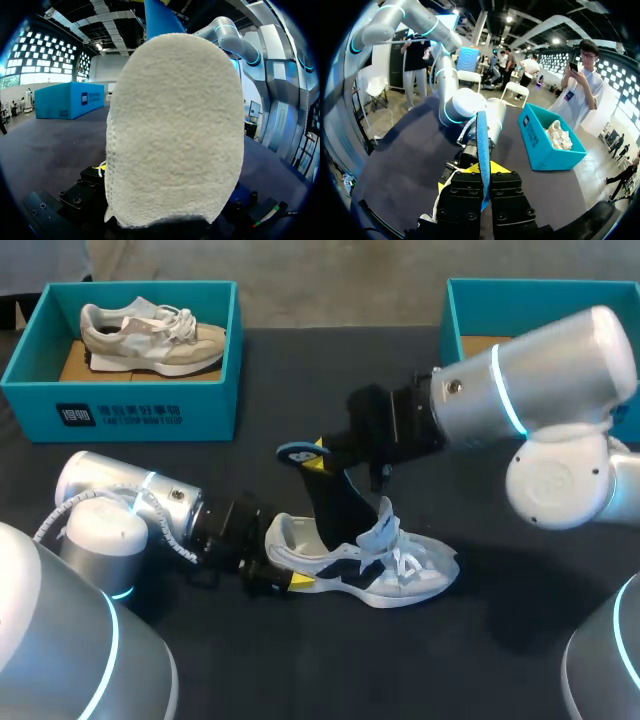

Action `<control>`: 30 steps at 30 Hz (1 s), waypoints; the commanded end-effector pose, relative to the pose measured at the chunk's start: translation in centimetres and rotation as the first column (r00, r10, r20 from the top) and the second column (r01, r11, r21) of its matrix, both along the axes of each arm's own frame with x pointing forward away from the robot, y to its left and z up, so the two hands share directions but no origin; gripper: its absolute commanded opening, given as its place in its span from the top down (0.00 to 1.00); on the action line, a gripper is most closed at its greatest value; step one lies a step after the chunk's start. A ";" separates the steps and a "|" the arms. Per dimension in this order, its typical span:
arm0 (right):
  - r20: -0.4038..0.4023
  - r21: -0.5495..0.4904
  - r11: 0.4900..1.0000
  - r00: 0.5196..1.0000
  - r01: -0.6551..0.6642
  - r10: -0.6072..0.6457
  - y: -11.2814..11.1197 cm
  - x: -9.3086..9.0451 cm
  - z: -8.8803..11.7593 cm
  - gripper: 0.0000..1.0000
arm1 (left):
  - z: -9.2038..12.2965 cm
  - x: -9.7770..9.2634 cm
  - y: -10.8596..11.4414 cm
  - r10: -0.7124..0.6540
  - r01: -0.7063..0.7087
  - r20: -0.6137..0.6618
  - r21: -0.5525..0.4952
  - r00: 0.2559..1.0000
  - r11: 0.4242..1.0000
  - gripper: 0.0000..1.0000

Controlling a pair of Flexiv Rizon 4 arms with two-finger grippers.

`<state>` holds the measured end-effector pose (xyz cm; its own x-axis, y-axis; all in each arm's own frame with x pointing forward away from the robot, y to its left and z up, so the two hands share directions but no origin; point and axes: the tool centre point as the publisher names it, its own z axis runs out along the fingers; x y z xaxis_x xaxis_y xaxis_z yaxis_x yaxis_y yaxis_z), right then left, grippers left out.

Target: Take the shoe out of the shoebox, open the shoe tongue, remove and reinsert the insole, then place the shoe into the shoebox

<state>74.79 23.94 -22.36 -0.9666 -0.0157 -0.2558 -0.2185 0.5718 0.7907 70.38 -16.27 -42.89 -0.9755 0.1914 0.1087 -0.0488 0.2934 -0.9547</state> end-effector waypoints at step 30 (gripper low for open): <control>-0.019 0.073 0.996 0.998 0.056 -0.055 -0.6 1.1 9.3 1.00 | -0.2 0.0 -0.1 0.000 0.000 0.000 0.003 1.000 1.000 1.00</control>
